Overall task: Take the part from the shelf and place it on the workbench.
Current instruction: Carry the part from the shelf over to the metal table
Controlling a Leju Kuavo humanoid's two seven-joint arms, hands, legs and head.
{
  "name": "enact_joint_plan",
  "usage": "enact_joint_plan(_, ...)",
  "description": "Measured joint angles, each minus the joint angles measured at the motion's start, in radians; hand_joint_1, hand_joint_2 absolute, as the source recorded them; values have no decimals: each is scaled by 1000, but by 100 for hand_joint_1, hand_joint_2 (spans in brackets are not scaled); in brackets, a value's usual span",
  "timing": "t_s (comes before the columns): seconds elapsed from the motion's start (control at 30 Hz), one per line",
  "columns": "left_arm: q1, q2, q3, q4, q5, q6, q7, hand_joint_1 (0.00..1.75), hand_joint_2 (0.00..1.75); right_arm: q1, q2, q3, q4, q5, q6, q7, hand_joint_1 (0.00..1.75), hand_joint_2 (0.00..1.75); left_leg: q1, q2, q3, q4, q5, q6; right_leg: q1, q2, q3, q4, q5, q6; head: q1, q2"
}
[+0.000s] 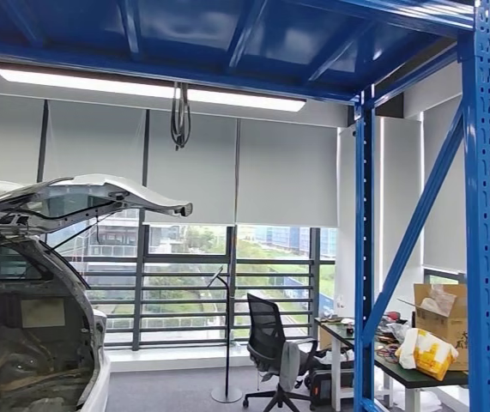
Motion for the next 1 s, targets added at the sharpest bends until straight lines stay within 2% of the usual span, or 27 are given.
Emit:
enact_joint_plan(0.03,-1,0,0,0,0,0,0,0,175,0,0,0,0,0,0,0,175,175,0,1,-3,-2,5,8,-2,0,-9,24,-22,4,0,0)
enact_joint_plan(0.07,-2,0,0,0,0,0,0,0,175,-1,0,0,0,0,0,0,175,175,0,2,-7,-3,10,15,-3,0,-25,70,-57,7,0,0)
enact_joint_plan(0.13,-3,0,0,0,0,0,0,0,175,0,-2,0,0,0,0,0,175,175,-5,3,-17,-2,16,25,-3,0,-70,202,-132,9,0,0)
enact_joint_plan(0.17,-2,0,0,0,0,0,0,0,175,1,-2,0,1,0,0,0,175,175,-8,4,-21,-2,20,28,-3,0,-86,255,-155,9,0,0)
enact_joint_plan(0.2,-2,0,0,0,0,0,0,0,175,2,-3,0,1,0,0,0,175,175,-11,4,-25,-1,23,30,-3,0,-87,277,-160,7,0,0)
enact_joint_plan(0.23,-1,0,0,0,0,0,0,0,175,2,-4,0,2,0,0,0,175,175,-13,4,-29,-1,26,31,-2,1,-68,257,-148,4,0,0)
enact_joint_plan(0.27,-1,0,0,0,0,0,0,0,175,2,-4,0,3,1,0,0,175,175,-15,4,-31,-1,29,31,1,1,-32,201,-121,-1,0,0)
enact_joint_plan(0.33,-2,0,0,0,0,0,0,0,175,0,-3,0,3,1,0,0,175,175,-17,3,-34,-1,34,27,9,2,51,54,-69,-14,0,0)
enact_joint_plan(0.37,-3,0,0,0,0,0,0,0,175,-2,-3,0,3,1,0,0,175,175,-17,3,-37,0,37,23,13,2,77,5,-54,-20,0,0)
enact_joint_plan(0.4,-3,0,0,0,0,0,0,0,175,-3,-2,1,3,1,0,0,175,175,-17,4,-40,0,40,18,17,3,87,-20,-50,-24,0,0)
enact_joint_plan(0.47,-2,-1,0,0,0,0,0,0,175,-3,-1,1,3,1,0,0,175,175,-16,4,-44,-2,47,7,18,3,85,-30,-45,-30,0,0)
enact_joint_plan(0.5,-2,-2,0,0,0,-1,0,0,175,-3,-1,1,3,2,0,0,175,175,-16,4,-46,1,42,2,16,2,84,-35,-38,-35,0,0)
enact_joint_plan(0.53,-2,-2,0,0,0,-1,0,0,175,-4,0,1,3,2,0,0,175,175,-16,4,-52,16,25,-1,13,0,82,-40,-31,-40,0,0)
enact_joint_plan(0.57,-2,-1,0,0,0,0,0,0,175,-4,1,1,3,2,0,0,175,175,-15,3,-65,50,-4,-5,10,-2,79,-45,-24,-44,0,0)
enact_joint_plan(0.63,-2,0,0,0,-1,0,0,0,175,-3,3,1,4,2,0,0,175,175,-12,3,-106,167,-80,-13,10,-5,67,-45,-15,-49,0,0)
enact_joint_plan(0.67,-1,0,0,0,-2,0,0,0,175,-2,3,1,5,2,0,0,175,175,-10,3,-123,223,-106,-17,10,-6,60,-43,-11,-49,0,0)
enact_joint_plan(0.7,1,0,0,0,-2,0,0,0,175,-2,3,1,6,2,0,0,175,175,-8,3,-128,253,-116,-20,10,-6,53,-42,-7,-48,0,0)
enact_joint_plan(0.73,1,0,0,0,-3,0,0,0,175,-1,3,2,7,2,1,0,175,175,-6,3,-116,245,-106,-23,9,-6,47,-39,-4,-46,0,0)
enact_joint_plan(0.8,1,1,0,0,-3,0,0,0,175,-1,3,2,8,3,1,0,175,175,1,3,-47,134,-52,-29,8,-6,36,-28,-2,-42,0,0)
enact_joint_plan(0.83,1,1,0,0,-3,0,0,0,175,-2,4,2,8,3,1,0,175,175,2,3,-14,72,-30,-30,9,-5,29,-19,-2,-37,0,0)
enact_joint_plan(0.87,0,1,0,0,-3,0,0,0,175,-2,4,2,8,3,1,0,175,175,2,2,7,29,-18,-28,11,-4,20,-11,-2,-33,0,0)
enact_joint_plan(0.93,1,1,0,0,-3,0,1,0,175,-2,5,2,8,3,1,1,175,175,-2,2,10,7,-17,-18,13,-3,6,-2,4,-21,-1,0)
enact_joint_plan(1.0,4,1,0,0,-3,0,1,0,175,-1,5,3,8,3,1,1,175,175,-3,2,2,7,-9,0,10,-2,-2,2,5,-10,-1,0)
